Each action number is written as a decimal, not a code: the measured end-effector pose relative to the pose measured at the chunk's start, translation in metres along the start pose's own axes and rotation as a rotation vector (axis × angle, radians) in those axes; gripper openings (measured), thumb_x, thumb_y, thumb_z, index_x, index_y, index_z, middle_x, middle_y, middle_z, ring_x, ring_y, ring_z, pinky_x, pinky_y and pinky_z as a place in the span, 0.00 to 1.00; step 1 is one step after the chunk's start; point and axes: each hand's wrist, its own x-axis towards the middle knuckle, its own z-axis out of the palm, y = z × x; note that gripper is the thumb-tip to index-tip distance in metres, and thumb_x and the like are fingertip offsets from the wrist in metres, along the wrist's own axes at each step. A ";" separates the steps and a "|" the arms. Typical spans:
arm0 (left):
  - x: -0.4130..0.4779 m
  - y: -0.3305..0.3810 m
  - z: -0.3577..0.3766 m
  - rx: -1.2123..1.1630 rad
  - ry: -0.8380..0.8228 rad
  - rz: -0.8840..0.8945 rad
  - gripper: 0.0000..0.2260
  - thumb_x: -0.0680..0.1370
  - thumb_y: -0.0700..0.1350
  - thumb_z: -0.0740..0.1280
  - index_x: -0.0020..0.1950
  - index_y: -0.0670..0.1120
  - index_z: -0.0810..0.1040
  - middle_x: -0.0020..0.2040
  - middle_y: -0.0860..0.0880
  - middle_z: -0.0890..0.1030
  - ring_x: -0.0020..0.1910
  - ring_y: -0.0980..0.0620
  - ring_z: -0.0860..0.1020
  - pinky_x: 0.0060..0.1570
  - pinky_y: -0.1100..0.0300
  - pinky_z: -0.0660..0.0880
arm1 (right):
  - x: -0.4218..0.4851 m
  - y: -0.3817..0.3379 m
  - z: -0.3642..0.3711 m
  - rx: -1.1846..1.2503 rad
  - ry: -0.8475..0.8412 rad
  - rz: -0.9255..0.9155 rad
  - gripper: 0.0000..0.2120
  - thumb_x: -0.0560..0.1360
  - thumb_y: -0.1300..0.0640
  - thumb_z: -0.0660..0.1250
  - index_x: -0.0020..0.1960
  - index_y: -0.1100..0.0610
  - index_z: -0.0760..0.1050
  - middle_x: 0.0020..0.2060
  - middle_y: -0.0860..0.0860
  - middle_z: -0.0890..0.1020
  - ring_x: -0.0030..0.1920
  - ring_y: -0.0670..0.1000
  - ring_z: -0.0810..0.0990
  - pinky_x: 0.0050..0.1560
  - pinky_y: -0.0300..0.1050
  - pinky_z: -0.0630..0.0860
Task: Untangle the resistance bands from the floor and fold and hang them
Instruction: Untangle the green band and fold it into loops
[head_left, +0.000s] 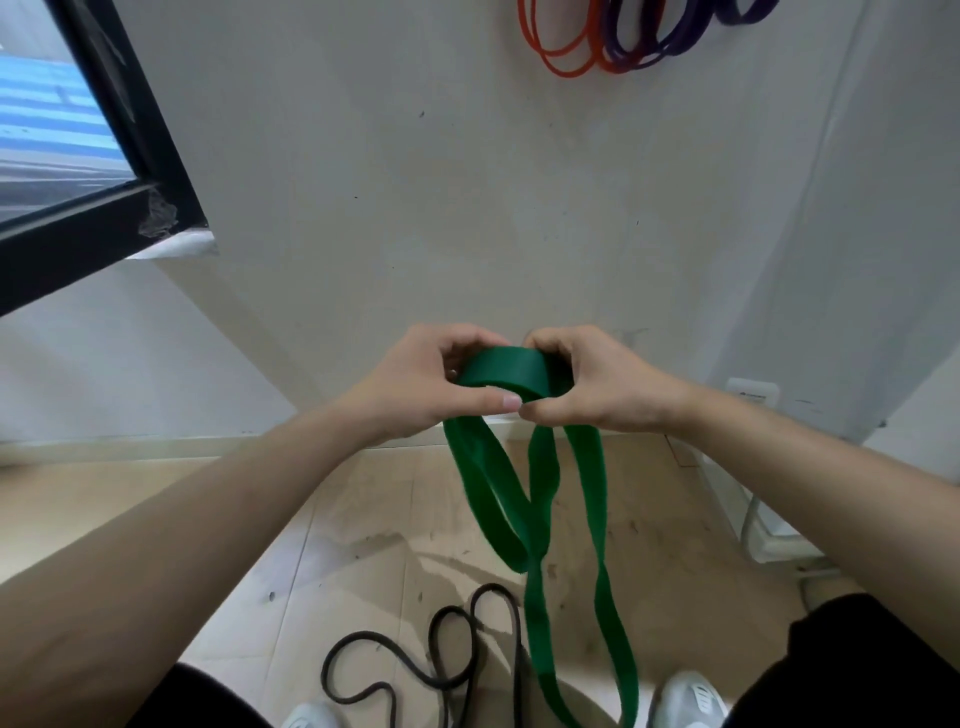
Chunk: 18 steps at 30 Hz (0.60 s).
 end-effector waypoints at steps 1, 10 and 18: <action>0.001 0.001 0.000 0.003 0.017 0.015 0.18 0.67 0.43 0.79 0.56 0.46 0.83 0.49 0.46 0.87 0.49 0.49 0.85 0.52 0.57 0.81 | 0.000 -0.001 0.000 0.014 0.001 -0.014 0.08 0.71 0.65 0.76 0.45 0.61 0.76 0.35 0.54 0.78 0.35 0.49 0.77 0.38 0.51 0.74; 0.002 0.014 -0.029 -0.148 0.175 0.122 0.17 0.68 0.43 0.75 0.56 0.43 0.83 0.48 0.51 0.86 0.49 0.55 0.84 0.51 0.67 0.77 | 0.000 0.020 0.004 0.258 -0.080 0.118 0.09 0.68 0.65 0.78 0.43 0.59 0.78 0.38 0.56 0.76 0.41 0.54 0.78 0.49 0.56 0.76; -0.008 -0.010 -0.059 -0.030 0.117 0.030 0.27 0.62 0.57 0.80 0.57 0.47 0.84 0.48 0.51 0.86 0.49 0.54 0.84 0.50 0.66 0.77 | -0.004 0.016 -0.012 0.186 0.010 0.116 0.10 0.70 0.67 0.78 0.44 0.59 0.77 0.35 0.48 0.79 0.38 0.49 0.79 0.43 0.46 0.75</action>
